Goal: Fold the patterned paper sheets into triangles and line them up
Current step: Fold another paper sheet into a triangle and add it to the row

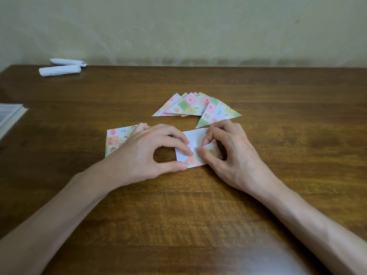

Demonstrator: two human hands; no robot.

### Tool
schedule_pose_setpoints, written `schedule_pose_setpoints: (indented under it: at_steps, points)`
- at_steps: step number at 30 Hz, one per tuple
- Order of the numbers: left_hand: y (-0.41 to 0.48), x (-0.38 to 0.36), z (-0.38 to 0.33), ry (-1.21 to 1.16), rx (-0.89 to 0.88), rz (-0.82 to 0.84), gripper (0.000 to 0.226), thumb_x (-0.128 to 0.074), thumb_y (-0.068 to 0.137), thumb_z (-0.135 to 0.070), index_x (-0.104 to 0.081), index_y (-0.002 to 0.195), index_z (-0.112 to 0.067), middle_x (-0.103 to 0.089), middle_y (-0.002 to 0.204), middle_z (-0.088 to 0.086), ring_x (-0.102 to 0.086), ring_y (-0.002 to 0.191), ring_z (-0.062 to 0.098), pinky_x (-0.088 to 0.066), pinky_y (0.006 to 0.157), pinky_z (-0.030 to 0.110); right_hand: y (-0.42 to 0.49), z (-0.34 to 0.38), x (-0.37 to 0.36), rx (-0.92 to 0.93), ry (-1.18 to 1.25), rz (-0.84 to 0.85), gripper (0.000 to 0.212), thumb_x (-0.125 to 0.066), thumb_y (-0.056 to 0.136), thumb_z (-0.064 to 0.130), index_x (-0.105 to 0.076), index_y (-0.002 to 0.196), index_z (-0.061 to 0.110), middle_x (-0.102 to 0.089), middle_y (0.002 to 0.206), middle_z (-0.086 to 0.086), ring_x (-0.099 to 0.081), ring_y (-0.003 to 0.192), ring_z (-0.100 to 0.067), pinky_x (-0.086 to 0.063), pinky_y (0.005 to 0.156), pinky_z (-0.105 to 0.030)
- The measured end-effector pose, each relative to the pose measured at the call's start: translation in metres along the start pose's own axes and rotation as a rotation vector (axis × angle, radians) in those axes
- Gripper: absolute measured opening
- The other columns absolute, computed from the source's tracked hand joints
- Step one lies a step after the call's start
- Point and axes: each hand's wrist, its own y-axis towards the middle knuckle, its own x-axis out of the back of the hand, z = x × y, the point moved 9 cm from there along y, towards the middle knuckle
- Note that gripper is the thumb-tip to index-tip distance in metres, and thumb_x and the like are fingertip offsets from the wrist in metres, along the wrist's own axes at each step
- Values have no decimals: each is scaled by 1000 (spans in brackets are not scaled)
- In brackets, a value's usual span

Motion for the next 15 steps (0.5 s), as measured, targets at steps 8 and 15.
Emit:
schedule_pose_setpoints:
  at_steps: [8,15]
  points:
    - [1,0,0,-17,9,-22,36,-60,79,-72,-76,105,-53,-59,126,-29,-45,132,-5,-9,108,15,-1,2,0,4,-17,-4,15,-70,90,40,-61,99,33,-52,111,15,-44,108,-9,-41,93,-28]
    - [1,0,0,-15,25,-6,33,-62,79,-71,-75,104,-53,-58,126,-29,-47,129,-6,-5,103,5,-4,9,-5,11,-118,23,55,-58,72,73,-58,116,39,-48,119,17,-42,114,-11,-39,98,-33]
